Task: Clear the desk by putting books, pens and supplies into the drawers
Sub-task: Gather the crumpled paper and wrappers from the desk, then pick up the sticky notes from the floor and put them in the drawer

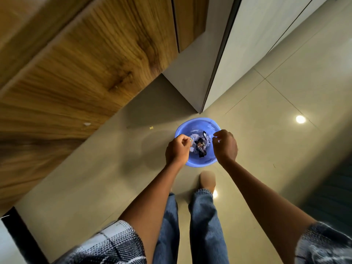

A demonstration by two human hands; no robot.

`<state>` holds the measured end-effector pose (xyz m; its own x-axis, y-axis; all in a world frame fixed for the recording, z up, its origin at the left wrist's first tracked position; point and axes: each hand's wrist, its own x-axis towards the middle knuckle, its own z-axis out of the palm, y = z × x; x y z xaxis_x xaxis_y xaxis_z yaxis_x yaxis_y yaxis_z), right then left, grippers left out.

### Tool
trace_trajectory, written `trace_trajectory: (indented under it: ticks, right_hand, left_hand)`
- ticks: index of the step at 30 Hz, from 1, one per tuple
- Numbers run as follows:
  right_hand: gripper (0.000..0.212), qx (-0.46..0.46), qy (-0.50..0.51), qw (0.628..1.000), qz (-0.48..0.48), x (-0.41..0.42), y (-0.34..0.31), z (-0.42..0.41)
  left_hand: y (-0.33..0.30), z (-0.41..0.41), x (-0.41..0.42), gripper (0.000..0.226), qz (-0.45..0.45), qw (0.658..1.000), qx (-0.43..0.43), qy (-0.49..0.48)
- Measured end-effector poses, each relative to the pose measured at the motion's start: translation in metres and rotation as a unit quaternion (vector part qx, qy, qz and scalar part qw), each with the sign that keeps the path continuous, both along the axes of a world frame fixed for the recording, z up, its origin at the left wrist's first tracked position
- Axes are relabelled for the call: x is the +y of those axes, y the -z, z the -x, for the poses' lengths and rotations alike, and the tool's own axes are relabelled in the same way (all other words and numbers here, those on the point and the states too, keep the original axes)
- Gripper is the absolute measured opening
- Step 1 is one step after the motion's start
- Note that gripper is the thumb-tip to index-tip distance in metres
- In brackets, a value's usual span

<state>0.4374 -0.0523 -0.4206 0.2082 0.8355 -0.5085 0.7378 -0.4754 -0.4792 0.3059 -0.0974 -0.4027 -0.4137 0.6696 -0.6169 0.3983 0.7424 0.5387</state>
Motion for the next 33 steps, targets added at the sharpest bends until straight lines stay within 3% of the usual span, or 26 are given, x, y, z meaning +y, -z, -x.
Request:
trace_trajectory:
  ticks: [3, 10, 20, 22, 27, 33]
  right_hand:
    - [0.019, -0.017, -0.028, 0.998, -0.053, -0.003, -0.019, -0.001]
    - [0.015, -0.048, -0.132, 0.977, -0.157, -0.023, -0.088, -0.008]
    - [0.057, -0.115, -0.342, 0.905, -0.224, -0.038, -0.203, -0.003]
    - [0.070, -0.107, -0.386, 0.883, -0.245, -0.039, -0.221, 0.003]
    - [0.068, -0.059, -0.476, 0.803, -0.355, -0.048, -0.246, 0.027]
    - [0.078, 0.018, -0.600, 0.683, -0.415, -0.086, -0.279, 0.093]
  left_hand:
    - [-0.024, 0.003, 0.000, 0.013, -0.030, 0.998, 0.047, 0.034]
    - [-0.088, 0.003, -0.015, 0.023, -0.154, 0.974, 0.145, 0.083]
    - [-0.194, 0.017, -0.072, 0.044, -0.198, 0.940, 0.265, 0.085]
    - [-0.212, 0.022, -0.087, 0.045, -0.204, 0.934, 0.280, 0.085]
    - [-0.237, 0.033, -0.132, 0.061, -0.217, 0.920, 0.318, 0.071]
    - [-0.271, 0.052, -0.189, 0.061, -0.177, 0.905, 0.382, -0.053]
